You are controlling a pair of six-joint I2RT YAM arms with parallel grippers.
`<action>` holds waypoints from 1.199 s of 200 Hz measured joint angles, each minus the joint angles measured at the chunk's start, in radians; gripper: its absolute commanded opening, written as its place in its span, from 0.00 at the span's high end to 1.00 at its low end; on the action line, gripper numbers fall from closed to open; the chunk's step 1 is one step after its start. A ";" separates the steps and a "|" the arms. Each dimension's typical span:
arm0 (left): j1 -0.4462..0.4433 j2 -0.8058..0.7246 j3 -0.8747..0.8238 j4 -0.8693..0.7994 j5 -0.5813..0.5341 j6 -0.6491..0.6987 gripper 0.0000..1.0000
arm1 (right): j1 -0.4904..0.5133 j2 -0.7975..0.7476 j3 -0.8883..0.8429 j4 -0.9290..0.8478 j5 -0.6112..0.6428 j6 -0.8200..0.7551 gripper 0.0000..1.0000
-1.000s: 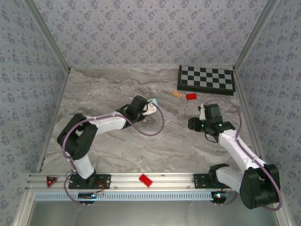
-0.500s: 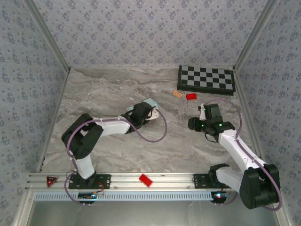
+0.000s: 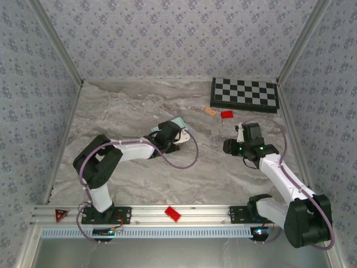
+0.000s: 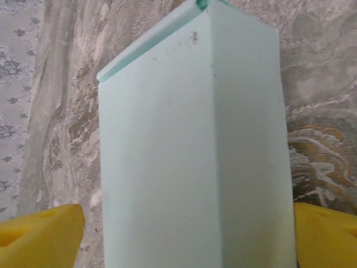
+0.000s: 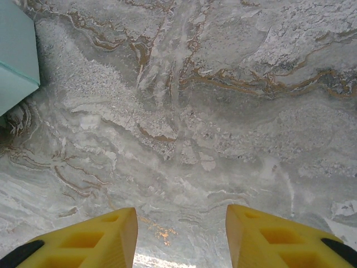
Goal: Fold the paper box
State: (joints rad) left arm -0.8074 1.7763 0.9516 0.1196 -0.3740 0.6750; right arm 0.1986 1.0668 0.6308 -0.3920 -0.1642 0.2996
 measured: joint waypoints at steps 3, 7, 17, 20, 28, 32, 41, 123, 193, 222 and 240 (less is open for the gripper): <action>0.000 0.000 0.000 -0.003 0.006 -0.001 0.03 | 0.000 0.000 0.000 0.000 0.000 0.000 0.53; 0.000 -0.002 0.000 -0.006 0.012 -0.007 0.03 | 0.000 0.000 0.000 0.000 0.000 0.000 0.53; 0.000 -0.005 0.000 -0.014 0.031 -0.015 0.02 | -0.001 0.000 0.000 0.000 0.000 0.000 0.53; 0.000 -0.007 0.000 -0.016 0.035 -0.017 0.02 | -0.001 0.000 0.000 0.000 0.000 0.000 0.53; 0.000 -0.015 0.000 -0.019 0.050 -0.027 0.02 | -0.002 0.000 0.000 0.000 0.000 0.000 0.53; 0.000 -0.020 0.000 -0.021 0.058 -0.034 0.02 | -0.002 0.000 0.000 0.000 0.000 0.000 0.53; 0.001 -0.036 0.000 -0.021 0.073 -0.051 0.02 | -0.003 0.000 0.000 0.000 0.000 0.001 0.53; 0.104 -0.271 -0.069 -0.005 0.154 -0.358 0.02 | -0.019 0.003 -0.005 0.008 0.026 0.034 0.52; 0.248 -0.492 -0.163 -0.059 0.131 -0.557 0.03 | -0.064 0.033 -0.005 0.023 0.103 0.068 0.45; 0.306 -0.562 -0.182 -0.110 0.065 -0.610 0.01 | -0.103 0.059 0.005 0.030 0.117 0.067 0.44; 0.343 -0.593 -0.189 -0.145 0.016 -0.646 0.01 | -0.125 0.072 0.019 0.034 0.123 0.057 0.44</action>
State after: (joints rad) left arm -0.4641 1.1831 0.7628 -0.0250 -0.3576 0.0292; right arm 0.0734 1.1385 0.6498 -0.3576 -0.0410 0.3569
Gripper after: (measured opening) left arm 0.994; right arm 0.559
